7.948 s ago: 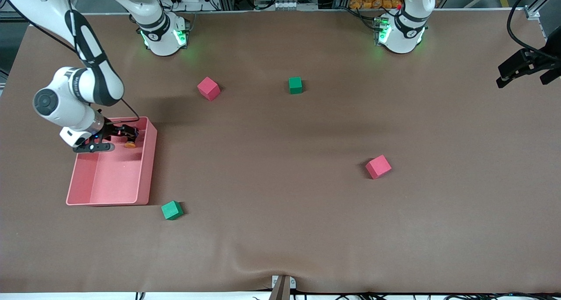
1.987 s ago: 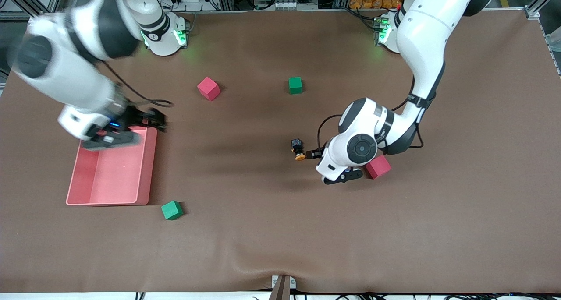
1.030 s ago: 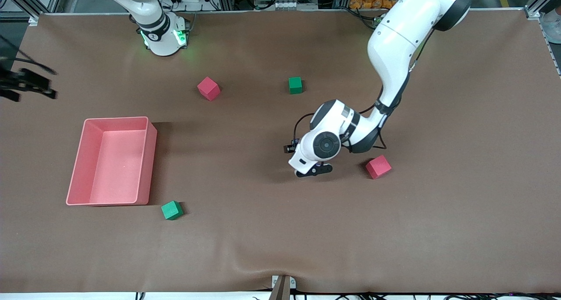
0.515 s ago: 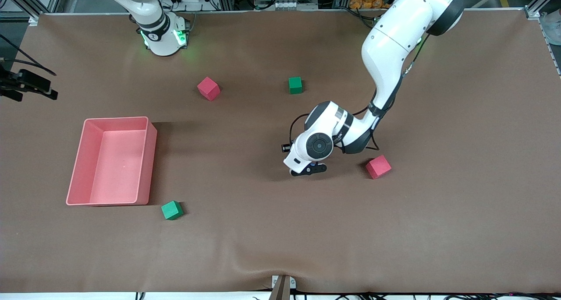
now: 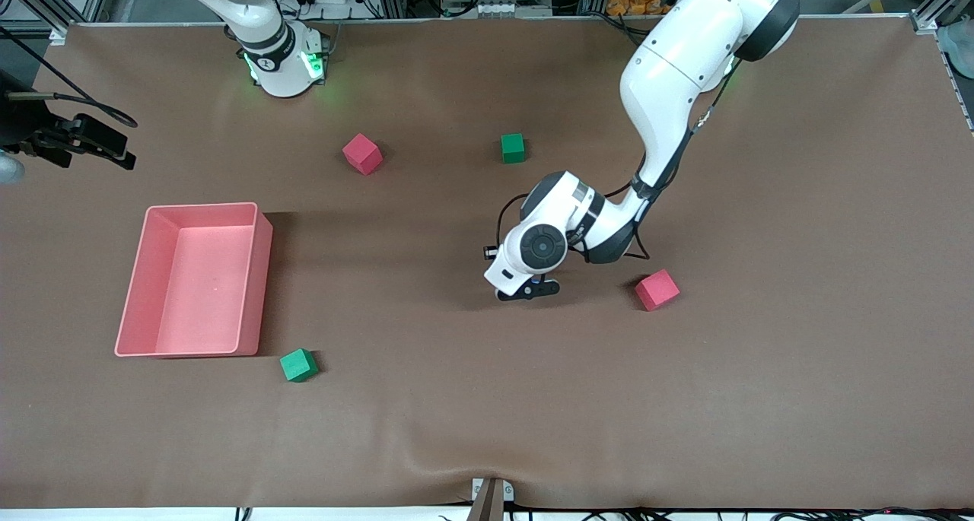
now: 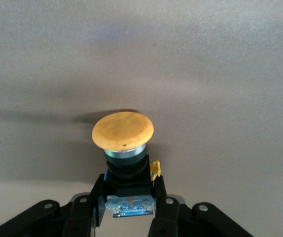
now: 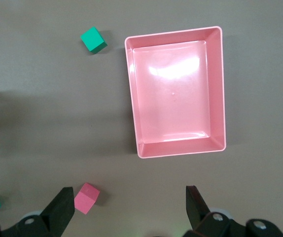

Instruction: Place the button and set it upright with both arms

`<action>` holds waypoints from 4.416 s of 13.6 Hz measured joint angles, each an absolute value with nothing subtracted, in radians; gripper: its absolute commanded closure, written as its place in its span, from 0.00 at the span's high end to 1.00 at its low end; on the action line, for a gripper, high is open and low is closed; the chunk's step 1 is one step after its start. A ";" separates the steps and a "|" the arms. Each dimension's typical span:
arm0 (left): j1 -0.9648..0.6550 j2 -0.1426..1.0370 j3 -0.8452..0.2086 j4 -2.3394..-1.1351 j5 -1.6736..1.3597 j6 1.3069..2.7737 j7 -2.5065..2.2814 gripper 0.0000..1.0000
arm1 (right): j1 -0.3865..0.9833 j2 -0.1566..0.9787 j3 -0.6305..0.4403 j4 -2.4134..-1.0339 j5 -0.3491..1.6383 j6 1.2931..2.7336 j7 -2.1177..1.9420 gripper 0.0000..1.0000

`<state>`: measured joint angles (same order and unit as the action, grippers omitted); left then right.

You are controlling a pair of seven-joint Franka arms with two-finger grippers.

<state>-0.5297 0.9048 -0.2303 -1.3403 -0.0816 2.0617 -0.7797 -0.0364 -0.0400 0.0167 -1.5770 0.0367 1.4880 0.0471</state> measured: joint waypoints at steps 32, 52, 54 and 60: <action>-0.966 1.062 -0.167 -1.392 1.615 1.936 -2.412 0.00 | -0.054 0.008 0.026 -1.477 0.013 1.393 0.071 1.00; -0.916 0.496 -0.159 -1.315 0.614 1.815 -1.872 1.00 | -0.057 0.008 0.025 -1.478 0.013 1.392 0.071 1.00; -0.781 0.403 -0.156 -1.316 0.516 1.807 -1.700 1.00 | -0.057 0.008 0.024 -1.477 0.013 1.393 0.071 1.00; -0.391 0.252 -0.154 -1.327 0.266 1.762 -1.210 1.00 | -0.057 0.008 0.025 -1.477 0.013 1.392 0.071 1.00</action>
<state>-0.3914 0.2515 -0.1536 -1.3270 0.2661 1.7620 -1.2102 -0.0572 0.0084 0.0250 -1.4772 0.0133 1.3925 0.0713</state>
